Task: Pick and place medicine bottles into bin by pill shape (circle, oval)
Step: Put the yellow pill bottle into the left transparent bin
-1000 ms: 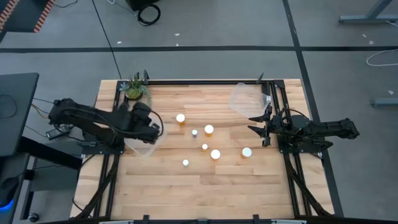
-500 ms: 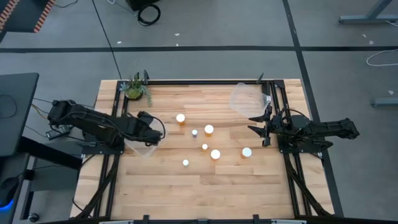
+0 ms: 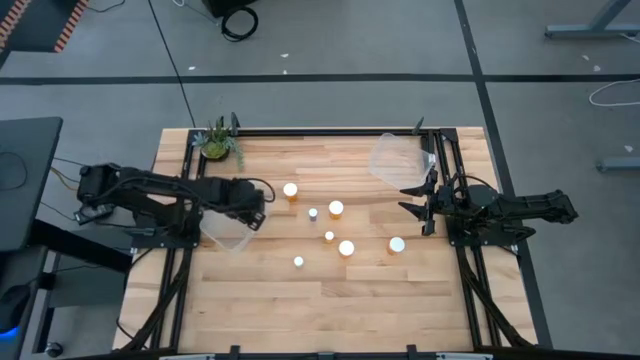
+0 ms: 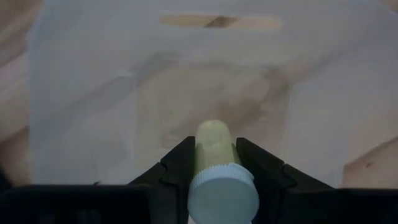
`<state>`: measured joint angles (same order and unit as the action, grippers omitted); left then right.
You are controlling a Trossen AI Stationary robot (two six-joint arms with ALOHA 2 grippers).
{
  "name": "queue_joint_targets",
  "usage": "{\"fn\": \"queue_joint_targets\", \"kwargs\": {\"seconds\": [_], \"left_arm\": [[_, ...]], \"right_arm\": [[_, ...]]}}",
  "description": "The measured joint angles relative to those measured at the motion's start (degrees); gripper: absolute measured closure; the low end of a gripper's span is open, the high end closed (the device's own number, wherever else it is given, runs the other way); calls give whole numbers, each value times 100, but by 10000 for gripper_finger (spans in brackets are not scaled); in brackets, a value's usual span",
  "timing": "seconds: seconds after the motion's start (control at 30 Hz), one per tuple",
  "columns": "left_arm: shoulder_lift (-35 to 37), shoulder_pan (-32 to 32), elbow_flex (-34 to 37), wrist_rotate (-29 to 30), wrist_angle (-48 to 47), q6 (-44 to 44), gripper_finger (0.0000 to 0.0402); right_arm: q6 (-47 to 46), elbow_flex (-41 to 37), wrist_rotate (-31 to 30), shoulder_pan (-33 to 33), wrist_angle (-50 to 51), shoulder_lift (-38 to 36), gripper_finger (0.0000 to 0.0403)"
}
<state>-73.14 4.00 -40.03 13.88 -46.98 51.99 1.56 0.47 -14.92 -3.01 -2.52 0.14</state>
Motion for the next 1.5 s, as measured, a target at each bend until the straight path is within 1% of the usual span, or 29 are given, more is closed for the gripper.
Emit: {"fn": "queue_joint_targets", "kwargs": {"seconds": [0.07,0.2,0.43,0.6,0.83,1.3,1.5], "left_arm": [[0,124,69,-59,162,-28,280],[-2,293,118,-118,166,-59,278],[-2,328,115,-161,715,-82,282],[-191,328,112,-184,811,-161,277],[-624,328,83,-472,879,-532,280],[-669,331,113,-515,781,-508,228],[-669,333,111,-522,728,-518,199]], "right_arm": [[0,0,0,-2,0,-2,225],[0,-1,0,-1,0,-2,225],[0,0,0,-2,0,-2,225],[0,0,0,-2,0,-2,225],[0,0,0,-2,0,-2,225],[0,-2,0,-2,-6,0,225],[0,-2,0,0,-7,0,225]]}}
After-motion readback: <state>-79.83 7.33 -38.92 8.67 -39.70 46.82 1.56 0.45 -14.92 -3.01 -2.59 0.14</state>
